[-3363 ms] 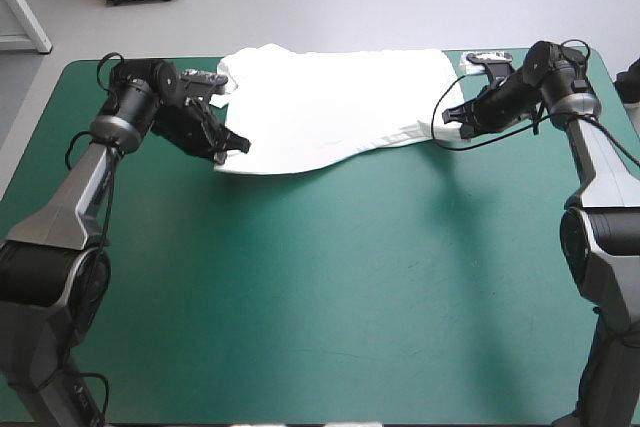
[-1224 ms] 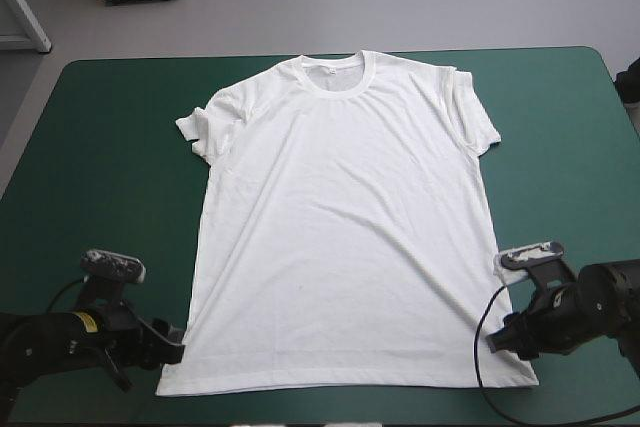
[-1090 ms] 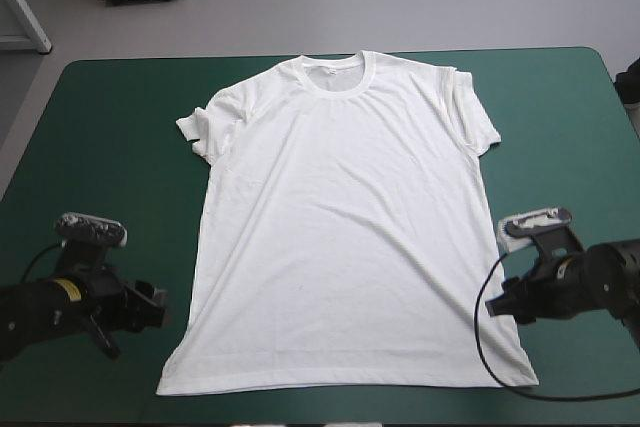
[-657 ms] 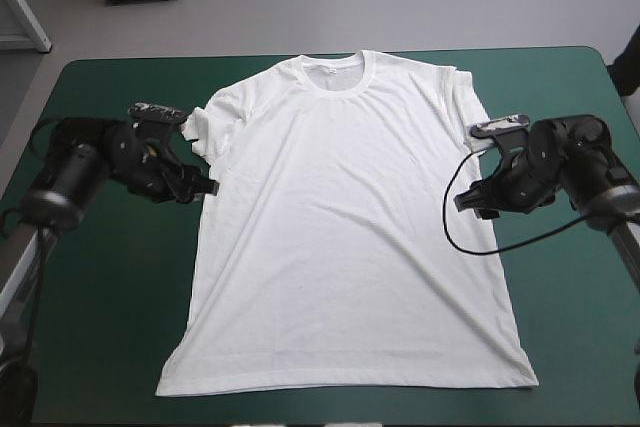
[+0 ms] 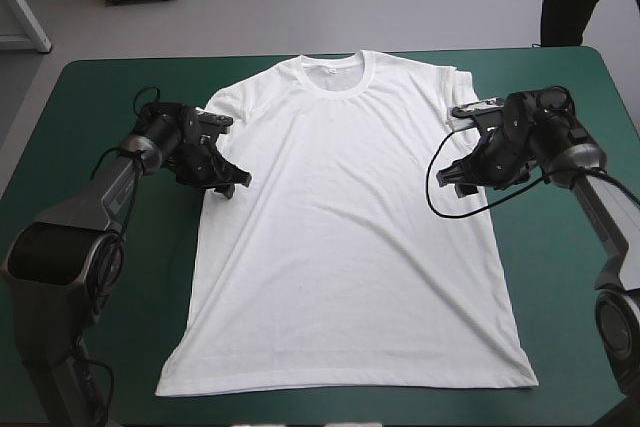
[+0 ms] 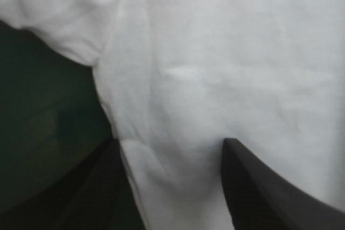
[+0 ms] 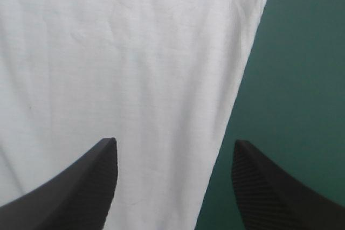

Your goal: Fold the cloth

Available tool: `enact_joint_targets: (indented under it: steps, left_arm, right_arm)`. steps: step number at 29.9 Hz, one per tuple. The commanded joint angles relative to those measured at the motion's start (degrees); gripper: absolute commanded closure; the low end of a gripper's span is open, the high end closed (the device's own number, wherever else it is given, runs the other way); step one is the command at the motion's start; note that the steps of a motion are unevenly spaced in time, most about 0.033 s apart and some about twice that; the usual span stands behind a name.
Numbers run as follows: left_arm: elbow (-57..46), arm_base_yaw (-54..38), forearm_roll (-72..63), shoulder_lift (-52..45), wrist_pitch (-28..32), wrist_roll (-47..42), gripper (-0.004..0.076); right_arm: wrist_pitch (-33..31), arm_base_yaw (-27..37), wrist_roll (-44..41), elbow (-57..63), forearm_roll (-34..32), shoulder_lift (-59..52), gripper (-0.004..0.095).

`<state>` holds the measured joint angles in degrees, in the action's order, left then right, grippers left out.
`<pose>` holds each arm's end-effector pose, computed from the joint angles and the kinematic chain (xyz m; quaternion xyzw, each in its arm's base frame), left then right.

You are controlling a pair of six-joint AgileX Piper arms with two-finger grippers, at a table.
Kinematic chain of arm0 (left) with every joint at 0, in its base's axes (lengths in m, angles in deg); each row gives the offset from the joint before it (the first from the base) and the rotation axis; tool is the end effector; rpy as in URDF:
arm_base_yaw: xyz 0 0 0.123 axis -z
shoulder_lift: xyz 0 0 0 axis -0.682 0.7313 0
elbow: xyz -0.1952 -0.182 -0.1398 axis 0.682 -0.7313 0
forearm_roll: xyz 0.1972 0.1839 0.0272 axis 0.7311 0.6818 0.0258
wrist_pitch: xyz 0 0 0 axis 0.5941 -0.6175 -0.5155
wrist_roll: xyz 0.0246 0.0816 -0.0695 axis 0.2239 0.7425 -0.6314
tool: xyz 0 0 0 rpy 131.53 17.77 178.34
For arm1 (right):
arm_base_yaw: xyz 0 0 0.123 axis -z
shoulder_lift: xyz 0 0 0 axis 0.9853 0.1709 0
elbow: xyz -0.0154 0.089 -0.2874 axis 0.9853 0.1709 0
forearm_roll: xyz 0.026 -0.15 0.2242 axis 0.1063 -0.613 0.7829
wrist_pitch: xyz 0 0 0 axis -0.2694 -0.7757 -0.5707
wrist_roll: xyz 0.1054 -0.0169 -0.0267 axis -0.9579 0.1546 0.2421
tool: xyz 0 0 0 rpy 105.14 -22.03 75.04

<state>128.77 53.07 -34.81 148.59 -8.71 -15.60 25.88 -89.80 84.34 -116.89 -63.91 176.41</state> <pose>0.4361 -0.0837 0.2089 0.1554 0.9801 -0.0303 0.1196 0.3709 0.0677 0.2936 -0.1415 0.9769 0.0247 0.1585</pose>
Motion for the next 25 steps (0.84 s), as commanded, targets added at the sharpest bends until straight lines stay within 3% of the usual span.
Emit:
enact_joint_targets:
  steps: [1,12,15,20,25]
  left_arm:
    - [1.86,-0.54,0.17,-2.49,1.9,-0.41,0.0316]
    - [1.51,-1.58,-5.45,0.9,-0.54,1.47,0.0332]
    - [1.51,-1.46,-5.58,1.13,-0.75,1.48,0.0433]
    - [1.51,-1.46,-6.07,1.13,-1.12,3.01,0.0723]
    - [1.51,-1.46,-7.54,1.13,-1.79,4.9,0.0746]
  right_arm:
    - [1.29,0.08,0.84,-1.77,0.62,-1.7,0.0317]
    - [1.91,0.08,0.84,-1.77,0.22,-1.6,0.0327]
    - [3.28,0.21,0.84,-1.77,-0.84,-1.1,0.0327]
    - [4.56,0.21,0.84,-1.98,-1.34,2.07,0.0326]
    - [4.56,0.21,0.84,-5.35,-1.34,7.13,0.0324]
